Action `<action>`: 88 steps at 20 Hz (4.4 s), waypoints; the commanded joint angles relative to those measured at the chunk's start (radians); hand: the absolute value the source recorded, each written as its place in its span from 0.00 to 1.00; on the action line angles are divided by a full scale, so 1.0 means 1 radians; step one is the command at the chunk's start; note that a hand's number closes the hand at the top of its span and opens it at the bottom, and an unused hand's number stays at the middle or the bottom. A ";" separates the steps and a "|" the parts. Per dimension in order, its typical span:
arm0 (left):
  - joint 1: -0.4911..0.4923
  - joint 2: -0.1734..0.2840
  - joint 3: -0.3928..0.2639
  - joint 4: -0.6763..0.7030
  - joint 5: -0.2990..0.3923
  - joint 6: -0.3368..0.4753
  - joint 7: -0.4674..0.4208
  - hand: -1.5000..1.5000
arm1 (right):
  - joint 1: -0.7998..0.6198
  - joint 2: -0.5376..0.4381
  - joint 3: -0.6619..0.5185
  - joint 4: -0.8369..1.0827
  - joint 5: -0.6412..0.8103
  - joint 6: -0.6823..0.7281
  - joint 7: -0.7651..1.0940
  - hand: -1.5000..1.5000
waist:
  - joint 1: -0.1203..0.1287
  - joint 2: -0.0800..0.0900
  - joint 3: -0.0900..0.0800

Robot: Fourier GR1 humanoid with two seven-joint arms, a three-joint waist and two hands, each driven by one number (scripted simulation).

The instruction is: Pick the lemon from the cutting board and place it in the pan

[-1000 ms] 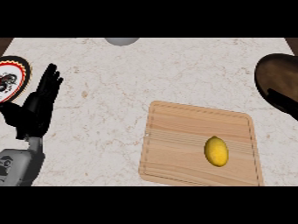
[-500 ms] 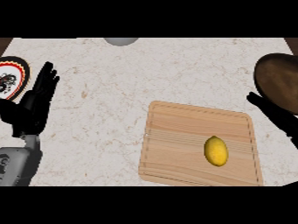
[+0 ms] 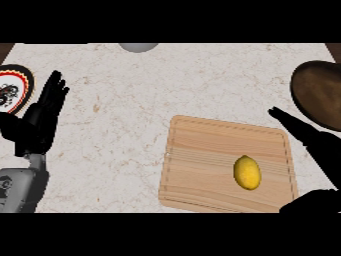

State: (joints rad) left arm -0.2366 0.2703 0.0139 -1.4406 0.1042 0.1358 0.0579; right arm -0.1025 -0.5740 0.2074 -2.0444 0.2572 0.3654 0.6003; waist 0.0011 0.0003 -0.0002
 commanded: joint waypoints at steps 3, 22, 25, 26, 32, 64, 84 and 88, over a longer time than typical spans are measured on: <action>0.025 -0.054 -0.029 -0.004 -0.064 0.030 -0.034 0.50 | -0.017 0.088 0.060 0.152 0.101 0.023 -0.105 0.00 | 0.003 0.001 0.000; -0.030 -0.070 0.043 -0.005 -0.065 -0.017 0.043 0.50 | -0.005 0.149 0.115 0.206 0.377 0.194 -0.066 0.00 | -0.003 -0.001 0.000; -0.027 -0.062 0.049 -0.015 -0.080 -0.027 0.047 0.50 | -0.034 0.210 0.109 0.272 0.405 0.196 -0.078 0.00 | -0.001 0.000 0.000; 0.076 -0.045 0.063 -0.058 -0.049 -0.090 -0.015 0.50 | -0.028 0.185 0.071 0.269 0.391 0.216 -0.117 0.00 | 0.001 -0.001 0.000; 0.071 -0.073 0.054 -0.093 -0.093 -0.047 0.013 0.50 | -0.063 0.212 0.070 0.408 0.472 0.196 -0.182 0.00 | 0.002 -0.001 0.000; 0.007 -0.100 0.071 -0.073 -0.108 -0.093 0.051 0.50 | -0.220 0.566 0.054 0.677 0.727 -0.014 -0.005 1.00 | 0.026 0.003 0.001; 0.017 -0.103 0.102 0.001 -0.117 -0.085 -0.017 0.50 | -0.494 0.478 -0.234 0.481 0.829 -0.413 0.097 1.00 | 0.003 0.002 0.000; -0.011 -0.099 0.098 -0.029 -0.122 -0.073 0.032 0.50 | -0.445 0.402 -0.390 0.537 0.699 -0.509 -0.039 1.00 | 0.003 0.004 0.001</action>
State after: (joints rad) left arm -0.2387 0.1751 0.1140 -1.4621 -0.0133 0.0546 0.0783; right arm -0.5562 -0.1274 -0.0545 -1.5731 1.0430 -0.0370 0.6584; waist 0.0006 0.0006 0.0003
